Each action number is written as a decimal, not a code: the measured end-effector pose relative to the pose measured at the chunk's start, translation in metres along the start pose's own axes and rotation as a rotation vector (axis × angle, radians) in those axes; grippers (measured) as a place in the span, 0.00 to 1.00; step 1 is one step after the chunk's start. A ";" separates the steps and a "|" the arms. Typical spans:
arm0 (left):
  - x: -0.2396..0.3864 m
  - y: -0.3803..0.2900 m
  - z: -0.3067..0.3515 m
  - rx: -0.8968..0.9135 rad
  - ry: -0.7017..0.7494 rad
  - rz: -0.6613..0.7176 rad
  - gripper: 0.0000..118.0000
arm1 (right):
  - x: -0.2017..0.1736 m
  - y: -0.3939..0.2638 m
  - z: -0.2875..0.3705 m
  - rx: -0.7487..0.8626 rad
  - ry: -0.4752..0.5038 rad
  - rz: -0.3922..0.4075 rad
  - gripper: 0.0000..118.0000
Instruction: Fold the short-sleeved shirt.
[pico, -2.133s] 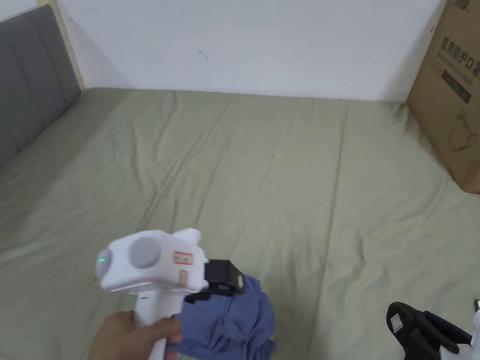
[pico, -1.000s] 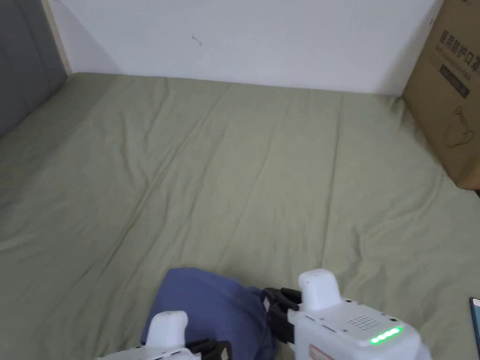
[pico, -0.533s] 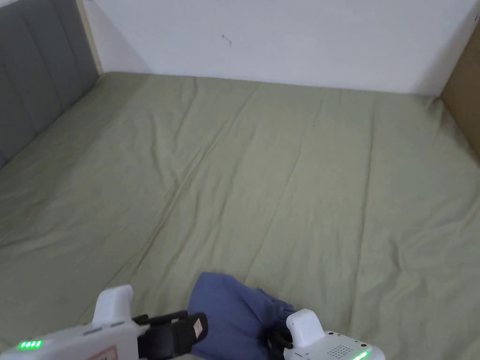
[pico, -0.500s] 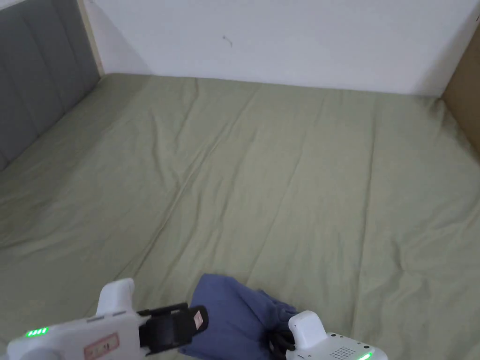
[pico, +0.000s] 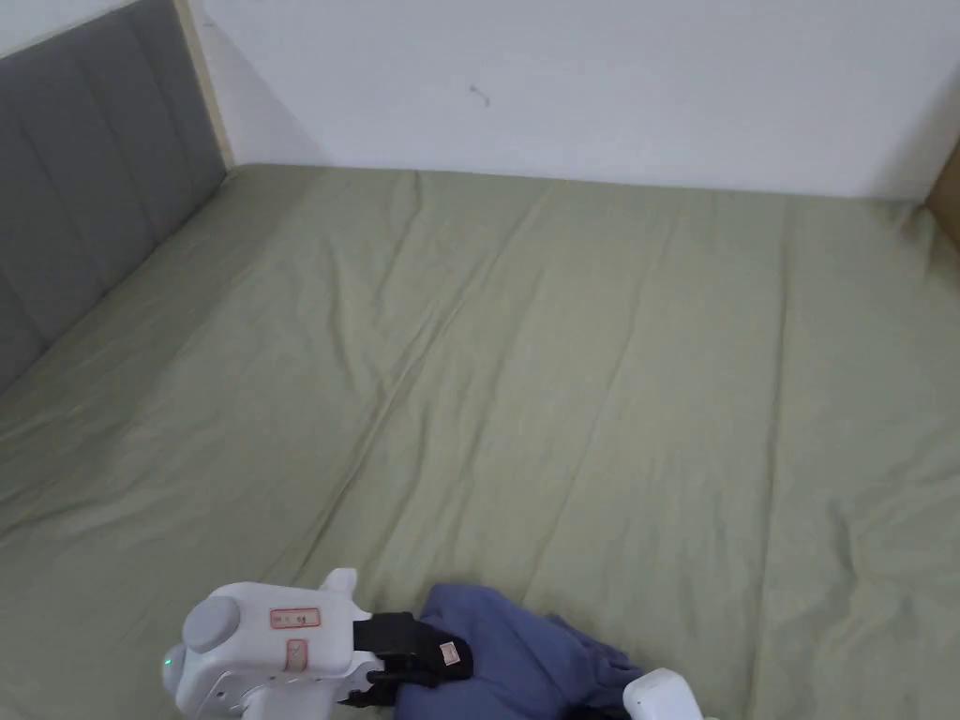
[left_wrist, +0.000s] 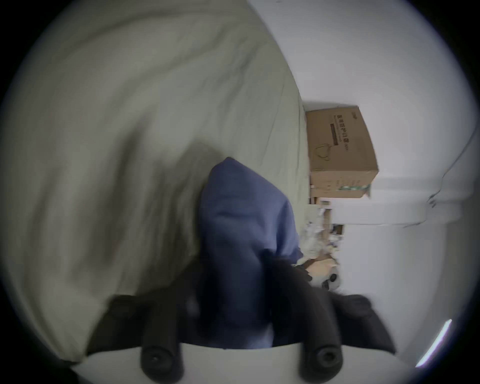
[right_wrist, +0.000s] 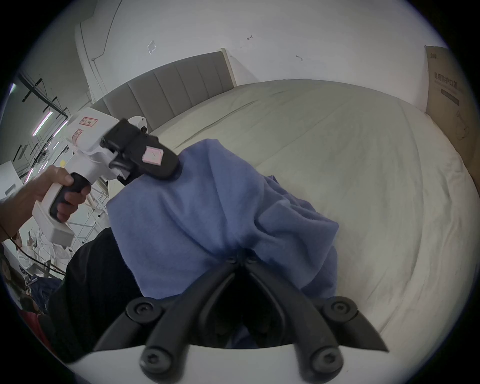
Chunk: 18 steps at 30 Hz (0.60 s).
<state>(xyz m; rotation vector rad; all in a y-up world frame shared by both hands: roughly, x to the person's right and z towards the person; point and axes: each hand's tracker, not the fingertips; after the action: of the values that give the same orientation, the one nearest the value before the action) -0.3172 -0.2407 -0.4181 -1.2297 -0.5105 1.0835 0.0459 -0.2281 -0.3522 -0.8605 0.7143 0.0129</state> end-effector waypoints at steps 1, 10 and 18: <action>-0.003 -0.001 -0.002 -0.002 0.010 0.002 0.16 | 0.001 0.001 0.001 -0.002 0.001 -0.008 0.00; -0.005 0.027 0.045 -0.048 -0.055 -0.047 0.15 | -0.013 0.038 0.047 0.055 0.049 -0.110 0.00; -0.045 0.108 0.254 0.007 0.168 -0.123 0.15 | -0.060 0.045 0.081 0.041 0.063 -0.072 0.00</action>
<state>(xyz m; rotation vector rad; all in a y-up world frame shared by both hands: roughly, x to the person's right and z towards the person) -0.5841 -0.1595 -0.4287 -1.2536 -0.4468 0.8693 0.0330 -0.1254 -0.3131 -0.8494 0.7401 -0.0934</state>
